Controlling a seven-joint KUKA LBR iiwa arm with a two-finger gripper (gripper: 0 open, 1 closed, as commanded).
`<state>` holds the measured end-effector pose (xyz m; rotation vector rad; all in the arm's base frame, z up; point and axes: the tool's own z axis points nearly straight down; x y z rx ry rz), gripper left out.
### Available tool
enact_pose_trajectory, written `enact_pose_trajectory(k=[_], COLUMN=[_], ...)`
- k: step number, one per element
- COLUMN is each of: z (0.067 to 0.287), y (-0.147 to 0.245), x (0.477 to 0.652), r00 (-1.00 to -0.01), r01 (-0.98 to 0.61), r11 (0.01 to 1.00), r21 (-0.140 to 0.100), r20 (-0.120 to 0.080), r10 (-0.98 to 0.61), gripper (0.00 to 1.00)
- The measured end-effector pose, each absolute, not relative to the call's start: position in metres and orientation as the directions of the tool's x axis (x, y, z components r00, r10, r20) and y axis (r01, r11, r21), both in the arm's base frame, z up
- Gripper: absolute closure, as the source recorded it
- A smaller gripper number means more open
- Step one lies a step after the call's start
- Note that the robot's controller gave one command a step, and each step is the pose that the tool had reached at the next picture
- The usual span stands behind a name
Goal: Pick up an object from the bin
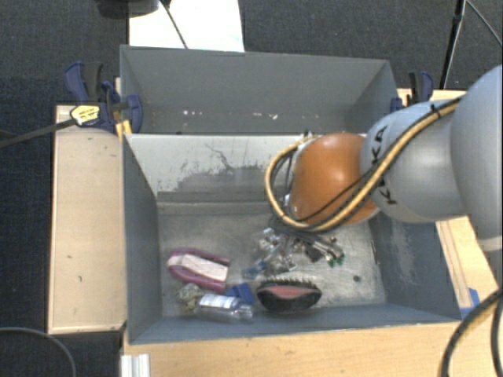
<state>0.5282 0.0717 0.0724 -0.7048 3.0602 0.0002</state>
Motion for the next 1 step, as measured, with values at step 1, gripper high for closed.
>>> enact_pose_trajectory(k=[1], z=[0.2273], y=[0.0768], x=[0.5493], r00=[-0.874], r01=[-0.485], r11=[0.874], r21=[-0.004], r20=[-0.011], r10=[-0.485], gripper=[1.00])
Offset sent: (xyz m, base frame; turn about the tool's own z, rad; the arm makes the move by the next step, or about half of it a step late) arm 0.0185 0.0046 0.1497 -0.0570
